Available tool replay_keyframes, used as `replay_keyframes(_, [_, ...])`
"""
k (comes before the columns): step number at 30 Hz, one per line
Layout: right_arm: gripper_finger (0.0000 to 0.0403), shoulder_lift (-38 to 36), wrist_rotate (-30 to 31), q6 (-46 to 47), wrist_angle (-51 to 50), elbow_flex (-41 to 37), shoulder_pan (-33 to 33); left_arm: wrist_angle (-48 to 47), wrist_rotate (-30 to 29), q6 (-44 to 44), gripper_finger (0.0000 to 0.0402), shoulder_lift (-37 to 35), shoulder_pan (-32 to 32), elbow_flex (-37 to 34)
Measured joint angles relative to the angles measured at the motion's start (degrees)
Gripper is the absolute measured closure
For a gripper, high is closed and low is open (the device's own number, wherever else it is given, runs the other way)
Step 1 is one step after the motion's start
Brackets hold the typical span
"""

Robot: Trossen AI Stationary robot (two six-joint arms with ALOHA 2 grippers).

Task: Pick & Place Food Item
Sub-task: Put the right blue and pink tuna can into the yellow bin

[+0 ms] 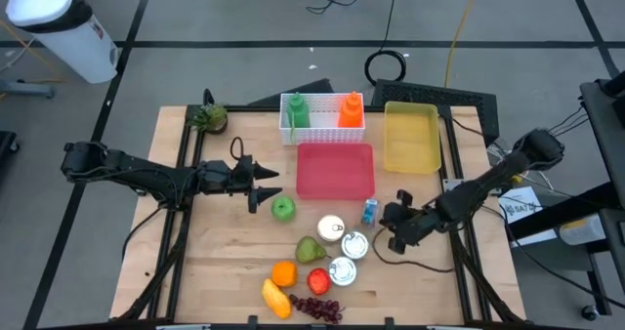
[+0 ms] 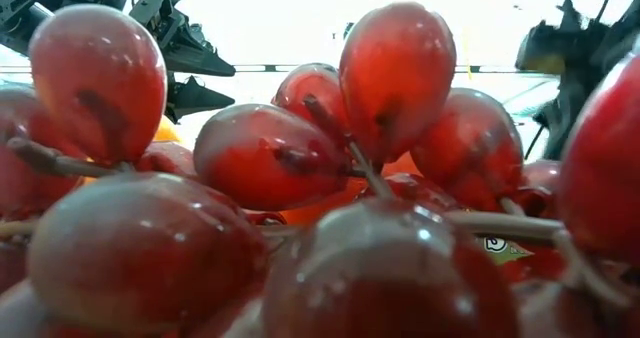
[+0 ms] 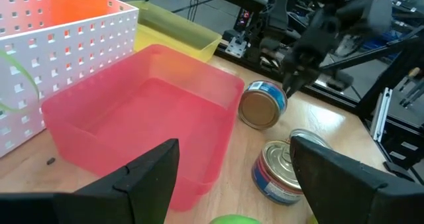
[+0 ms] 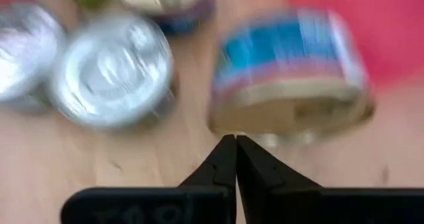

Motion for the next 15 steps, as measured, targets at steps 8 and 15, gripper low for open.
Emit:
replay_keyframes(8, [0.0357,-5.0,8.3,-15.1,12.3,0.0,0.9,0.0,0.0,0.2,0.0100,0.0,0.0,0.0])
replay_keyframes(15, [0.0197,-2.6,8.2,-33.9,26.2,0.0,0.2,0.0,0.1,0.1,0.0100,0.0,0.0,0.0])
